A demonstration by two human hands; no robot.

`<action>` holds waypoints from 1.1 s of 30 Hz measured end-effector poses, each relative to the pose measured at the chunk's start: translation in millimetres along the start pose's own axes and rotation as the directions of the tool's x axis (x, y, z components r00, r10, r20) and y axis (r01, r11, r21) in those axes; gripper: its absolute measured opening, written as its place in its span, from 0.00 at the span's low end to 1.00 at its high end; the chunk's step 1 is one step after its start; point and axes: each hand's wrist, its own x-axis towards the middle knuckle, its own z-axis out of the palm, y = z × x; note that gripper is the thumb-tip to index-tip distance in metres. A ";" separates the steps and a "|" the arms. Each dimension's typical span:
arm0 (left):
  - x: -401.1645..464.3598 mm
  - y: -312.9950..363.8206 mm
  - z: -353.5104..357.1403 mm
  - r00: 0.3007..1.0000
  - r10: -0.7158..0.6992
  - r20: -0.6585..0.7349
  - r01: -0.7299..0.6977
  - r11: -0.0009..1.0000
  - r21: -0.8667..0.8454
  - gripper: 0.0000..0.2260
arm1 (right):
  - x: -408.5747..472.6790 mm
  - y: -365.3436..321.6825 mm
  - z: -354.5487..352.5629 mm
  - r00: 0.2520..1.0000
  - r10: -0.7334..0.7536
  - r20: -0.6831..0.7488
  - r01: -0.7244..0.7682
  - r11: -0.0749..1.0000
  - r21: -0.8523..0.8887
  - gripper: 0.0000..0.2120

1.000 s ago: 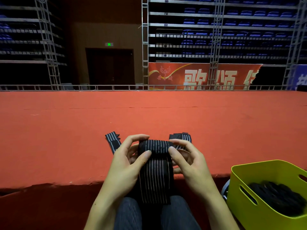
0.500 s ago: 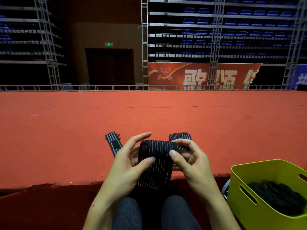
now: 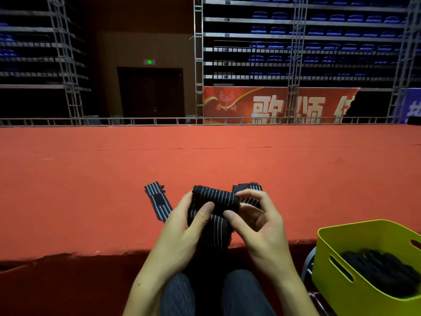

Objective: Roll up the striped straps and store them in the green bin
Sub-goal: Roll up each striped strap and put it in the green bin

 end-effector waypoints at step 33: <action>-3.9 18.1 -6.4 0.998 -0.054 -0.012 0.052 0.991 -0.127 0.33 | -1.2 -8.6 0.3 0.979 -0.202 -0.018 0.200 0.977 -0.075 0.23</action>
